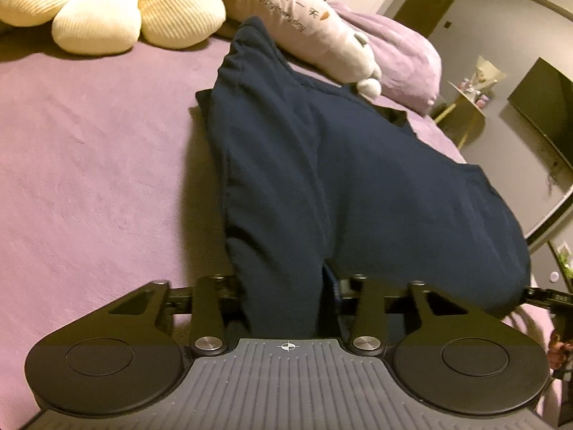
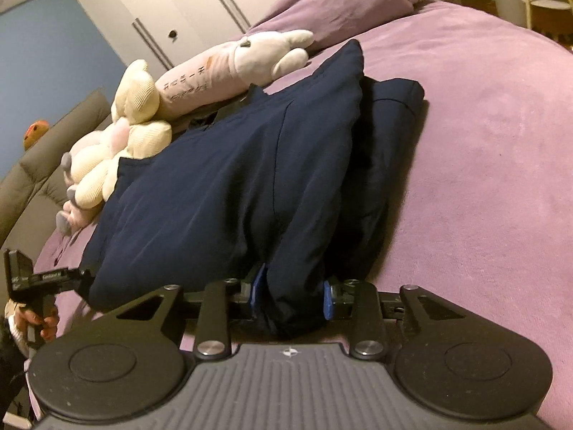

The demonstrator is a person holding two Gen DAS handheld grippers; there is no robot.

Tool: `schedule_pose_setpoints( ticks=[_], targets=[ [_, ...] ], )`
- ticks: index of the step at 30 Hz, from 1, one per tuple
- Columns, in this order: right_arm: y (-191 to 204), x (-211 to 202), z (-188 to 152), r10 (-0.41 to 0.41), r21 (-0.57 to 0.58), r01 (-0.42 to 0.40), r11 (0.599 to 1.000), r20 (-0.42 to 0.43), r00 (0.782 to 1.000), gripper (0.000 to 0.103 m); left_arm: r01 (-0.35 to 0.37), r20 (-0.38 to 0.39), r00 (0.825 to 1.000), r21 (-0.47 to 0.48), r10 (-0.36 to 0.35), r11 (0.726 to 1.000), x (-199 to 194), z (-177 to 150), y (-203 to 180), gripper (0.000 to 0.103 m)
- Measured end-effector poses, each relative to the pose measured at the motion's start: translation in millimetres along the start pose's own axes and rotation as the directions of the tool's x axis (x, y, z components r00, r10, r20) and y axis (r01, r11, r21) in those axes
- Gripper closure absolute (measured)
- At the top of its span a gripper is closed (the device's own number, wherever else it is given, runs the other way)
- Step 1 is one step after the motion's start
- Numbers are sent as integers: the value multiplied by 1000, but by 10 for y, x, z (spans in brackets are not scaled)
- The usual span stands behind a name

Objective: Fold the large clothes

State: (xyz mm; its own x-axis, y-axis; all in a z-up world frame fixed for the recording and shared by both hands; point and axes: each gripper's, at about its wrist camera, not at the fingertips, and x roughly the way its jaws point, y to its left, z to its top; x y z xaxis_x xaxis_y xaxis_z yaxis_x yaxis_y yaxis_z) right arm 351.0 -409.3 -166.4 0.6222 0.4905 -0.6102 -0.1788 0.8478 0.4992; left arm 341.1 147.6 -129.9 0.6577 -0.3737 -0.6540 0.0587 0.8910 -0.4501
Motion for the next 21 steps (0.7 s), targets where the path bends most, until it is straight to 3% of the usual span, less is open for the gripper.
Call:
schedule_pose_setpoints(
  ticks=[7, 11, 14, 18, 20, 21],
  targets=[
    [18, -300, 132, 105, 34, -104, 994, -14, 994, 81, 85, -4, 996, 27, -85, 996, -356, 200, -125, 68],
    [147, -562, 124, 154, 18, -154, 988, -44, 987, 81, 120, -20, 993, 60, -119, 991, -671, 110, -275, 69],
    [212, -784, -12, 172, 26, -171, 985, -73, 982, 81, 157, -48, 987, 42, -155, 987, -985, -135, -335, 69],
    [208, -1191, -429, 205, 119, -190, 974, -125, 971, 81, 182, -94, 979, -4, -182, 983, -1448, -638, -371, 69],
    [194, -1383, -673, 209, 163, -184, 969, -146, 967, 81, 155, -116, 980, -35, -159, 987, -1608, -908, -371, 64],
    [194, -1471, -792, 186, 170, -158, 973, -161, 969, 80, 109, -125, 986, -47, -114, 993, -1640, -1023, -372, 61]
  ],
)
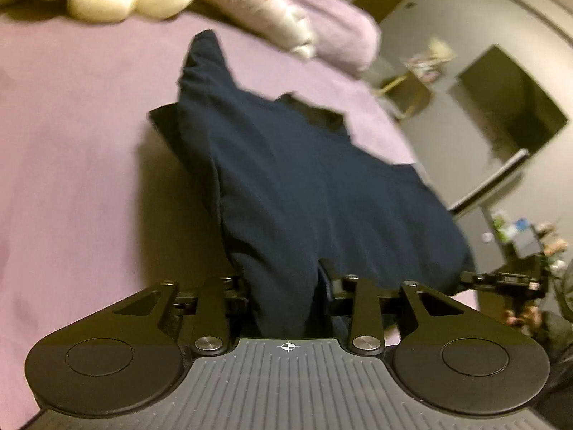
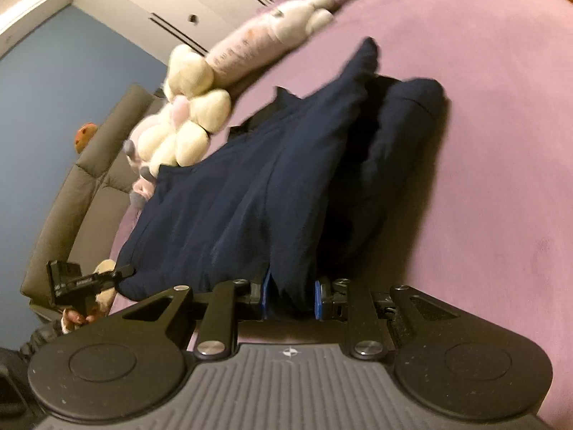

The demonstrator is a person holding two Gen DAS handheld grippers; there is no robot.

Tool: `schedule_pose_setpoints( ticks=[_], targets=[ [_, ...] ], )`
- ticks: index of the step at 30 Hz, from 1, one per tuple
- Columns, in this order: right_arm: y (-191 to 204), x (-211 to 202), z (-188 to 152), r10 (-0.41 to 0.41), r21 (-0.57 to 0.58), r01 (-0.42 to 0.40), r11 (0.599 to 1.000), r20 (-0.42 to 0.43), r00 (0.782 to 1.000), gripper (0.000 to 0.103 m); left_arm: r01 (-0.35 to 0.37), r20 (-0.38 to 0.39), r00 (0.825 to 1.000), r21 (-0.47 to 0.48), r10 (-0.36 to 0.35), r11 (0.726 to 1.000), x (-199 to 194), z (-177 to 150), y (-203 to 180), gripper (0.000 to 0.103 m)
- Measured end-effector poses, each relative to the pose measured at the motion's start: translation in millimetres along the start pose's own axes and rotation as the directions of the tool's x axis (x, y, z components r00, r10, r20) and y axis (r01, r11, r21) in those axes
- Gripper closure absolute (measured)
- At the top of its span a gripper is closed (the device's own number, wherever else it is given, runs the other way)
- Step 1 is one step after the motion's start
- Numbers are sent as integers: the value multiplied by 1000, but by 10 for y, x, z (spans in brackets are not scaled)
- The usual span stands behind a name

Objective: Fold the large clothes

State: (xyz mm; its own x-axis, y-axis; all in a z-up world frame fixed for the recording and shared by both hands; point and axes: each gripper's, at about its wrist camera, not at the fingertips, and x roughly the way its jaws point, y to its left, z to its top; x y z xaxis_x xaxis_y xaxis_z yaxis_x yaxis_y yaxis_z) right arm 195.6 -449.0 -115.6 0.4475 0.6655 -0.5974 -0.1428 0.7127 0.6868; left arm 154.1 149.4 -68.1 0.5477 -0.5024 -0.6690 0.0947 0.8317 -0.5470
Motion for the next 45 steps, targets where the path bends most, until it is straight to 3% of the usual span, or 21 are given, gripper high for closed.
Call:
schedule_pose_setpoints(
  ticks=[3, 5, 6, 9, 11, 14, 15, 16, 17, 19, 20, 21, 23, 25, 27, 28, 31, 35, 37, 40, 45],
  targets=[
    [-3, -129, -191, -165, 7, 165, 986, 9, 986, 64, -151, 17, 988, -38, 151, 988, 2, -185, 12, 40],
    [12, -229, -228, -279, 42, 277, 960, 80, 957, 45, -216, 52, 974, -66, 219, 974, -36, -205, -20, 37],
    [57, -276, -238, -329, 57, 325, 944, 121, 937, 44, -249, 92, 962, -80, 256, 965, -86, -201, -66, 36],
    [392, -274, -265, -382, -22, 399, 917, 241, 892, 44, -366, 217, 903, -65, 371, 928, -165, -151, -301, 27],
    [691, -156, -261, -396, -126, 449, 885, 304, 866, 45, -373, 265, 897, 21, 354, 928, -103, -53, -504, 23],
    [1111, 158, -202, -339, -279, 471, 837, 410, 847, 45, -392, 330, 884, 140, 330, 909, 179, 3, -848, 14],
    [1255, 375, -174, -331, -327, 479, 814, 416, 847, 47, -392, 341, 883, 162, 322, 905, 318, 2, -953, 14],
    [1353, 594, -136, -310, -357, 460, 813, 402, 861, 62, -392, 343, 886, 189, 313, 900, 491, 15, -1055, 14],
    [1444, 873, -94, -280, -387, 416, 823, 359, 890, 80, -399, 348, 884, 217, 311, 891, 692, 45, -1150, 14],
    [1565, 1364, -21, -258, -436, 356, 827, 267, 928, 96, -421, 370, 875, 265, 311, 868, 1103, 102, -1287, 13],
    [1604, 1631, 24, -254, -449, 335, 828, 232, 939, 96, -449, 382, 864, 284, 329, 847, 1298, 129, -1317, 13],
    [1621, 1859, 78, -259, -462, 331, 823, 215, 942, 96, -477, 385, 851, 285, 356, 832, 1485, 151, -1330, 13],
    [1618, 2179, 194, -282, -471, 367, 802, 243, 928, 99, -500, 378, 839, 251, 391, 829, 1794, 258, -1228, 13],
    [1483, 2343, 362, -296, -423, 385, 820, 262, 919, 103, -526, 410, 814, 222, 412, 821, 1956, 365, -1153, 13],
    [1391, 2380, 433, -304, -427, 413, 804, 300, 904, 103, -564, 425, 790, 221, 442, 796, 2092, 465, -1109, 9],
    [1321, 2374, 421, -311, -420, 428, 800, 318, 895, 103, -562, 419, 791, 210, 446, 800, 2134, 491, -1057, 9],
    [1077, 2382, 639, -313, -345, 421, 839, 328, 892, 103, -548, 398, 796, 157, 456, 821, 2158, 603, -915, 6],
    [963, 2307, 904, -394, -291, 512, 808, 377, 838, 103, -560, 392, 791, 156, 470, 813, 2132, 731, -867, 5],
    [864, 2226, 1041, -452, -270, 575, 772, 402, 796, 103, -557, 390, 789, 133, 474, 820, 2132, 818, -800, 4],
    [660, 2110, 1174, -499, -216, 614, 759, 411, 763, 103, -549, 395, 789, 112, 470, 828, 2128, 894, -711, 1],
    [379, 2089, 1206, -459, -165, 556, 814, 403, 792, 103, -494, 380, 816, 69, 435, 867, 2157, 968, -534, 0]
  ],
)
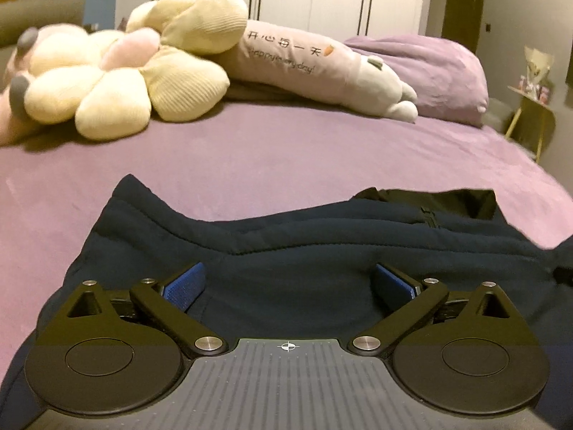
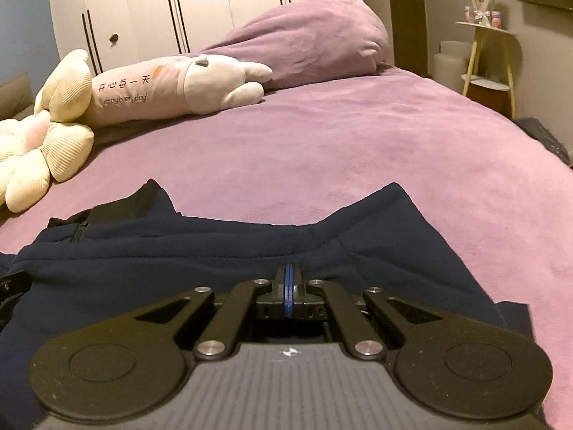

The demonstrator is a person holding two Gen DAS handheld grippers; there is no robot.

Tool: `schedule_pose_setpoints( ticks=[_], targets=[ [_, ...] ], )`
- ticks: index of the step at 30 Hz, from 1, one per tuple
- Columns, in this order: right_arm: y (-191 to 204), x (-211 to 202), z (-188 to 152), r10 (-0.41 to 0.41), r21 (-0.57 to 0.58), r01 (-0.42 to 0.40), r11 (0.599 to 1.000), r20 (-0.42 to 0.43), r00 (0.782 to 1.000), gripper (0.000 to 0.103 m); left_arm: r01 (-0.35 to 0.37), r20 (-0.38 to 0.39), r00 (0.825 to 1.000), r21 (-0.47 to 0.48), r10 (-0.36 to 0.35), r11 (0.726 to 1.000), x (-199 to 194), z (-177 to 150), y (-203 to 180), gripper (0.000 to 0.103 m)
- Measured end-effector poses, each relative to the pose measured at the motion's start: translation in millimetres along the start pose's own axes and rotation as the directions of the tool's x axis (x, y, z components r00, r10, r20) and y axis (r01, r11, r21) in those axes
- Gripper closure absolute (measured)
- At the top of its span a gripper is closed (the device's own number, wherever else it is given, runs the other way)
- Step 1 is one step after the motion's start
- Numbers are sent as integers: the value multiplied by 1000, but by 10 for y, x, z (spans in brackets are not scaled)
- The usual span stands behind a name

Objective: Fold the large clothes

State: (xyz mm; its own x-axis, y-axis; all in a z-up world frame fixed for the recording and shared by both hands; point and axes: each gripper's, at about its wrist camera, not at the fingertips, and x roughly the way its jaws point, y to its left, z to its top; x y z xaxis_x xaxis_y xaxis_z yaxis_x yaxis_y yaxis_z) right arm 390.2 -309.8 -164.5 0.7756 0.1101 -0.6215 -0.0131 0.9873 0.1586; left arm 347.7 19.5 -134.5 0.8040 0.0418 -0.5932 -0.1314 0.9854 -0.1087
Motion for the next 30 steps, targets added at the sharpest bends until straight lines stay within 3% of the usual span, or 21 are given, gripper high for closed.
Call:
schedule_pose_setpoints(
  ticks=[7, 12, 15, 19, 22, 24, 27, 30],
  targets=[
    [-216, 102, -74, 92, 107, -95, 990, 27, 995, 103, 25, -8, 1000, -39, -25, 999, 85, -9, 57, 0],
    [-234, 7, -47, 105, 128, -109, 986, 38, 994, 103, 23, -9, 1000, -52, -24, 998, -5, 37, 136, 0],
    [-231, -128, -71, 65, 125, -72, 990, 58, 996, 103, -17, 10, 1000, -45, 17, 999, -98, 26, 286, 0],
    [-250, -227, -114, 37, 131, -49, 990, 92, 995, 103, -5, 23, 1000, -93, 8, 996, -144, 7, 488, 0],
    [-282, -144, -100, 39, 147, -49, 988, 69, 997, 103, -14, 28, 999, -94, 17, 995, -185, 27, 496, 0],
    [-244, -141, -72, 24, 133, -32, 991, 58, 998, 103, -62, 24, 998, -79, 64, 995, -262, 30, 523, 0],
    [-170, -245, -32, -28, 106, 23, 994, 44, 999, 103, -123, -24, 992, -124, 121, 985, -464, -8, 766, 0],
    [-128, -547, -90, -74, 78, 72, 994, 28, 997, 91, -82, -95, 994, -233, 61, 969, -821, -161, 1194, 0]
  ],
)
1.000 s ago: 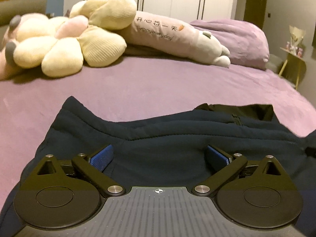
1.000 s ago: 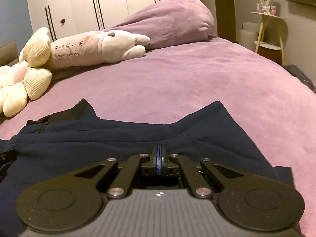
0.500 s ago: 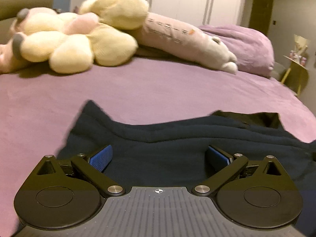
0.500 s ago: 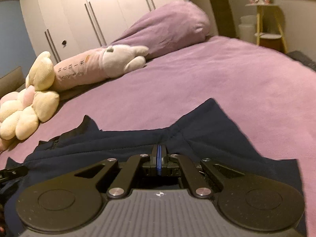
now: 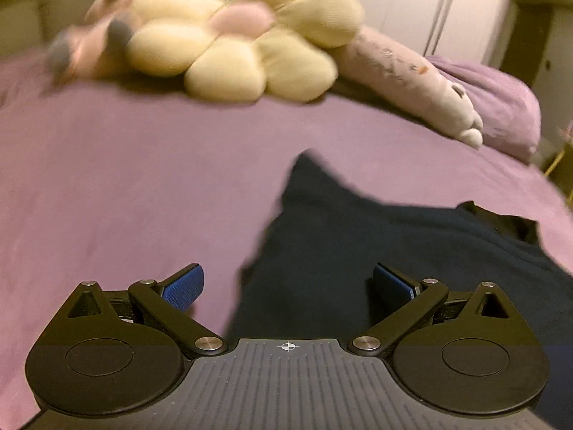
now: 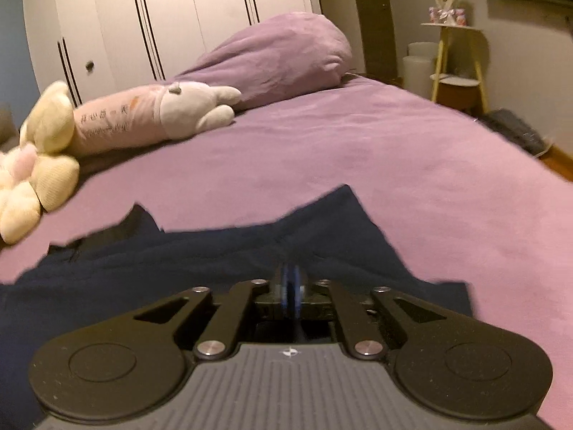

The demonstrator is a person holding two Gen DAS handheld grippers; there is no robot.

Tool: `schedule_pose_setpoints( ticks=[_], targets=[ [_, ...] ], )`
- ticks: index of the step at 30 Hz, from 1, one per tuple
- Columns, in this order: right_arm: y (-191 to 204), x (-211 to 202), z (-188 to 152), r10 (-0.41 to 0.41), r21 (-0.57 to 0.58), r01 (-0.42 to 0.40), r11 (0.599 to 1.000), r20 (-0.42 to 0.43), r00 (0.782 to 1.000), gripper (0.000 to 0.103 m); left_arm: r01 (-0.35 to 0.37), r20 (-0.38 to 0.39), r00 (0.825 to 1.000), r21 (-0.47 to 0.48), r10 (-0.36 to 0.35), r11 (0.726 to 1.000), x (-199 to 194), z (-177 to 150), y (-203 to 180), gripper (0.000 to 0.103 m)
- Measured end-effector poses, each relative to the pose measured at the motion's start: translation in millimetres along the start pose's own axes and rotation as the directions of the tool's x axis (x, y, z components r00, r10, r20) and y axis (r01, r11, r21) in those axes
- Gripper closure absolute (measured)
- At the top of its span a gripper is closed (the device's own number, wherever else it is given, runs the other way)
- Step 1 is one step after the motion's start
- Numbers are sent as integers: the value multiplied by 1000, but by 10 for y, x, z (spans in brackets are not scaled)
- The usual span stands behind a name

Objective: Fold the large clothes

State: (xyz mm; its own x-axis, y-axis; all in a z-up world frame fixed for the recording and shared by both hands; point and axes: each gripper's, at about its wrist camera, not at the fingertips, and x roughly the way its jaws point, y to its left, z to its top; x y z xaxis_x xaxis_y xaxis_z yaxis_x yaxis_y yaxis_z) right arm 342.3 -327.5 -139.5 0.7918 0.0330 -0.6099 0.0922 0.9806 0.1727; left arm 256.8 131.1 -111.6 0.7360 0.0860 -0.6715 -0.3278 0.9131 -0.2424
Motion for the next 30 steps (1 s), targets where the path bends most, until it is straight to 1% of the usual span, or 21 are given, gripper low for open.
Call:
schedule_pose_setpoints(
  ticks=[1, 3, 4, 5, 6, 7, 8, 10, 11, 14, 17, 21, 23, 25, 26, 27, 28, 30],
  targets=[
    [-29, -127, -45, 7, 3, -7, 1000, 4, 1000, 89, 41, -16, 999, -31, -42, 999, -138, -54, 162, 0],
    [-72, -487, -200, 43, 5, -43, 999, 5, 999, 85, 97, -41, 994, -57, -99, 994, -443, -219, 413, 0],
    [-79, -686, -299, 62, -2, -62, 998, 16, 998, 84, 133, -63, 988, -68, -138, 989, -569, -306, 508, 0],
    [-73, -836, -379, 74, -10, -74, 997, 21, 997, 79, 180, -86, 979, -85, -187, 980, -680, -400, 597, 0],
    [-54, -994, -474, 93, -21, -93, 995, 11, 996, 71, 215, -109, 968, -109, -226, 971, -761, -489, 668, 0],
    [-32, -1108, -548, 111, -26, -111, 993, -2, 994, 68, 237, -131, 958, -133, -255, 962, -805, -560, 714, 0],
    [-3, -1215, -621, 124, -24, -124, 992, -9, 992, 68, 265, -157, 944, -165, -290, 950, -827, -627, 759, 0],
    [82, -1356, -735, 140, -9, -140, 990, -31, 990, 68, 296, -173, 925, -228, -337, 928, -838, -721, 821, 0],
    [145, -1407, -784, 159, -1, -159, 987, -38, 987, 68, 304, -172, 919, -261, -354, 916, -834, -752, 843, 0],
    [363, -1458, -867, 200, -11, -202, 979, -70, 977, 68, 338, -175, 891, -357, -418, 871, -769, -813, 898, 0],
    [627, -1497, -916, 247, -68, -254, 965, -94, 964, 71, 357, -177, 877, -381, -446, 853, -696, -841, 929, 0],
    [913, -1513, -951, 296, -119, -309, 943, -117, 948, 71, 395, -155, 852, -439, -501, 807, -553, -798, 998, 1],
    [1017, -1512, -967, 304, -132, -318, 939, -119, 945, 71, 408, -159, 838, -453, -522, 793, -465, -748, 1005, 6],
    [1101, -1494, -968, 303, -138, -318, 938, -120, 945, 71, 420, -167, 823, -466, -543, 779, -388, -708, 1011, 26],
    [1138, -1481, -972, 304, -139, -320, 937, -124, 945, 71, 423, -175, 813, -479, -556, 769, -332, -688, 1011, 30],
    [1188, -1460, -974, 303, -141, -320, 937, -129, 944, 71, 431, -178, 801, -491, -572, 757, -283, -675, 1004, 33],
    [1222, -1422, -967, 300, -144, -317, 937, -132, 945, 71, 436, -181, 792, -502, -584, 747, -235, -673, 1000, 33],
    [1309, -1371, -962, 291, -156, -311, 938, -137, 947, 71, 437, -182, 784, -517, -594, 736, -150, -667, 980, 34]
  ],
)
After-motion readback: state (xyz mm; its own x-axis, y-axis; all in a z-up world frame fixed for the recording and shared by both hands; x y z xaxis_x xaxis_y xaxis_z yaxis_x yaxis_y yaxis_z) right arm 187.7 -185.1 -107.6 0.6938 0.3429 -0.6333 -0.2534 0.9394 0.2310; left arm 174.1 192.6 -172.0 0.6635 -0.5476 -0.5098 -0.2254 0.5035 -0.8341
